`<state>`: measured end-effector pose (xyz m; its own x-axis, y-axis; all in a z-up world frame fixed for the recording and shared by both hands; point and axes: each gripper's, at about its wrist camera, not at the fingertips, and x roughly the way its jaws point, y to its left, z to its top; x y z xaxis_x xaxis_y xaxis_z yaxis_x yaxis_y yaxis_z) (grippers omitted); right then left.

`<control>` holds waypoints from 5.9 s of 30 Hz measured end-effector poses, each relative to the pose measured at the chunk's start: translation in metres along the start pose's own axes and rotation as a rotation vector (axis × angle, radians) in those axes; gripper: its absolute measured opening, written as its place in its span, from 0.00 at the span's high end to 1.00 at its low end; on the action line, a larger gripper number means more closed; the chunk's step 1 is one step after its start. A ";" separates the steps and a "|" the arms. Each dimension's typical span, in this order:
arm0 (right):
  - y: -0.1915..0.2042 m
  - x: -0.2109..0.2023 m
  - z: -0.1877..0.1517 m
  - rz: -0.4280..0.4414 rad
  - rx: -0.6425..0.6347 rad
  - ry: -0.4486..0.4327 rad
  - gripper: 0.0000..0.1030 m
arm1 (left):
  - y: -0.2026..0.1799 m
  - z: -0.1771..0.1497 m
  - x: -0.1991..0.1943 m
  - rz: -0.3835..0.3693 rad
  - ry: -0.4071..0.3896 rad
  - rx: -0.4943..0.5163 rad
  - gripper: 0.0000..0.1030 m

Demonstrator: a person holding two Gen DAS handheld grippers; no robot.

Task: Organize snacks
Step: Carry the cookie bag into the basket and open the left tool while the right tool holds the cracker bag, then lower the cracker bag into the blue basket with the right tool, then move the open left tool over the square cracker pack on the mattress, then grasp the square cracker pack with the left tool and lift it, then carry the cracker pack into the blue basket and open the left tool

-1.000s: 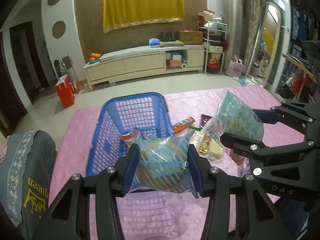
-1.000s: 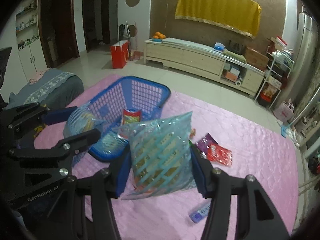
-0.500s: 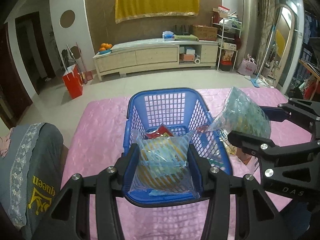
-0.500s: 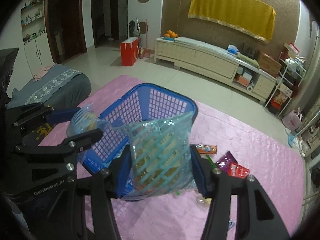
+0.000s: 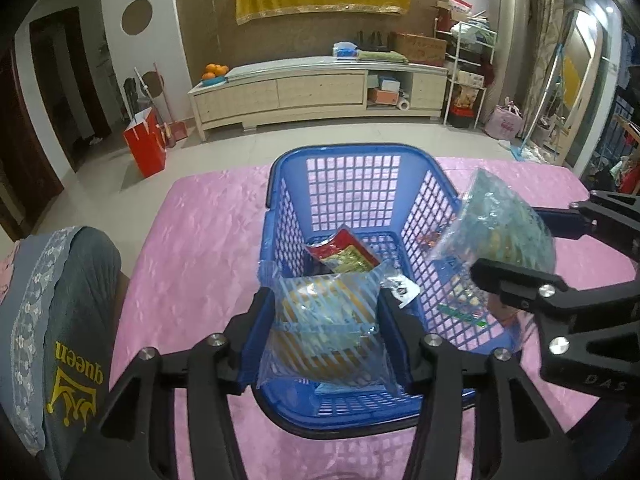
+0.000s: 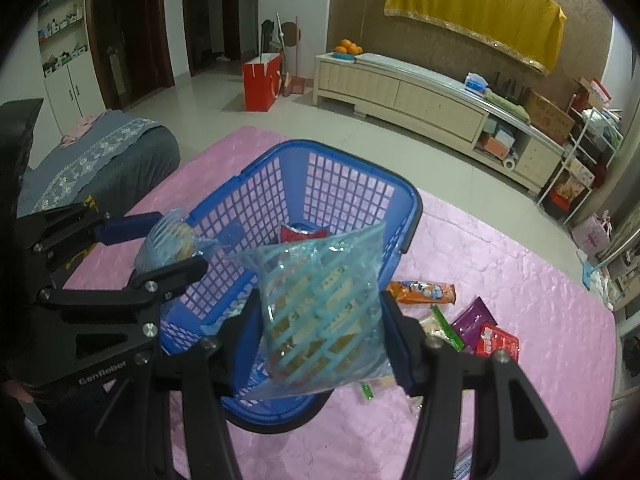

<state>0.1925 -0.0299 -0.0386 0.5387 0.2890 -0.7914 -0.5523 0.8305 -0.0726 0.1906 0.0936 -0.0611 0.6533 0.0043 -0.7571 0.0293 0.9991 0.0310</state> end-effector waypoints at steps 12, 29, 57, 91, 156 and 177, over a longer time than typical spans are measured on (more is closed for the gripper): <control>0.003 -0.017 0.005 0.021 0.003 -0.031 0.41 | 0.012 -0.001 -0.027 0.022 -0.036 -0.018 0.26; 0.017 0.015 0.009 0.053 -0.016 0.030 0.41 | 0.038 -0.005 -0.017 0.045 -0.024 -0.059 0.25; -0.007 -0.023 -0.004 -0.031 0.015 0.009 0.19 | 0.009 -0.010 -0.043 0.005 -0.053 -0.025 0.25; -0.172 -0.076 -0.116 -0.105 0.315 -0.013 0.19 | -0.199 0.011 -0.022 -0.090 -0.037 0.272 0.24; -0.233 0.009 -0.126 -0.096 0.418 0.096 0.19 | -0.252 0.032 0.065 -0.211 0.105 0.297 0.61; -0.141 0.014 -0.044 -0.015 0.302 0.052 0.19 | -0.109 0.054 -0.001 -0.115 -0.054 0.121 0.61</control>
<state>0.2501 -0.1639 -0.0659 0.5072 0.2576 -0.8224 -0.3263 0.9406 0.0934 0.2278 -0.0181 -0.0288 0.6799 -0.1150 -0.7243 0.1946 0.9805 0.0270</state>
